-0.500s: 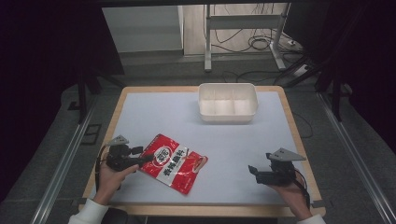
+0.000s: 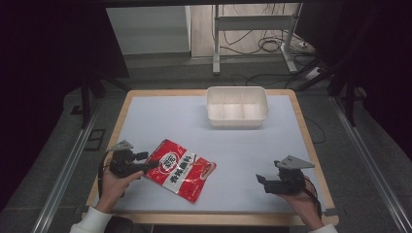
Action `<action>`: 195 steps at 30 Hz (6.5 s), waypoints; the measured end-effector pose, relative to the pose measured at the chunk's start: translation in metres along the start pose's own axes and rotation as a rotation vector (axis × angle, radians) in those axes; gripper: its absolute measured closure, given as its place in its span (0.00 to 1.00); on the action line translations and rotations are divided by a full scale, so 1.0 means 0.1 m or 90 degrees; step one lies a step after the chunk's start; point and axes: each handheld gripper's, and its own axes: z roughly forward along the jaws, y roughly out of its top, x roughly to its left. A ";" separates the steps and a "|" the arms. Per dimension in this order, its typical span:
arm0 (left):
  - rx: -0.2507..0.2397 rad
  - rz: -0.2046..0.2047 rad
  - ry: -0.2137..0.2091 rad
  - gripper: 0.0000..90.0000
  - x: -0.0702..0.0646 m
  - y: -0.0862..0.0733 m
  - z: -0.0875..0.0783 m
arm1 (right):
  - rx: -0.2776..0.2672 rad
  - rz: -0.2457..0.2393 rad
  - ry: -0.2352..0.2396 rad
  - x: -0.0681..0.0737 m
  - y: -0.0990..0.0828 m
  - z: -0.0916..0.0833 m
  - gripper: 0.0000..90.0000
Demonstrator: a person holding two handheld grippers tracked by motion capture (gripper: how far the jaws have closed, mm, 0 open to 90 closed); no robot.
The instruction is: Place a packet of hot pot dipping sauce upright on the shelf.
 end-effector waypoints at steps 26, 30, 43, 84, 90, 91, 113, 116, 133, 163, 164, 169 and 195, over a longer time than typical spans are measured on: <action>0.073 -0.030 0.013 0.32 0.29 0.35 0.05 | 0.022 -0.004 -0.008 -0.03 -0.01 0.03 0.18; 0.098 -0.050 0.003 0.32 0.39 0.39 0.13 | 0.027 0.000 -0.012 -0.04 -0.02 0.03 0.18; 0.158 -0.087 -0.031 0.32 0.59 0.46 0.43 | 0.039 -0.007 -0.022 -0.04 -0.03 0.05 0.19; 0.189 -0.054 -0.079 0.62 0.78 0.69 0.97 | 0.051 -0.010 -0.028 -0.07 -0.05 0.08 0.19; 0.180 -0.047 -0.098 0.68 0.71 0.73 0.89 | 0.049 -0.006 -0.032 -0.09 -0.05 0.07 0.19; 0.183 -0.044 -0.100 0.69 0.70 0.73 0.88 | 0.048 -0.006 -0.032 -0.09 -0.05 0.07 0.19; 0.221 -0.008 -0.042 0.91 0.55 0.60 0.95 | 0.047 -0.005 -0.038 -0.09 -0.04 0.07 0.20; 0.219 -0.003 -0.026 0.96 0.53 0.59 0.95 | 0.046 -0.002 -0.041 -0.09 -0.04 0.06 0.20; 0.166 0.012 -0.080 1.00 0.30 0.94 0.60 | 0.047 0.007 -0.051 -0.12 -0.05 0.05 0.20; 0.033 0.071 -0.171 1.00 -0.30 1.69 -0.12 | 0.046 0.009 -0.055 -0.13 -0.05 0.04 0.22; 0.030 0.071 -0.172 1.00 -0.32 1.71 -0.13 | 0.045 0.009 -0.055 -0.13 -0.05 0.04 0.22; 0.010 0.078 -0.185 1.00 -0.38 1.83 -0.18 | 0.045 0.010 -0.056 -0.15 -0.05 0.04 0.22; -0.031 0.101 -0.162 1.00 -0.64 2.35 -0.18 | 0.044 0.016 -0.058 -0.17 -0.05 0.03 0.22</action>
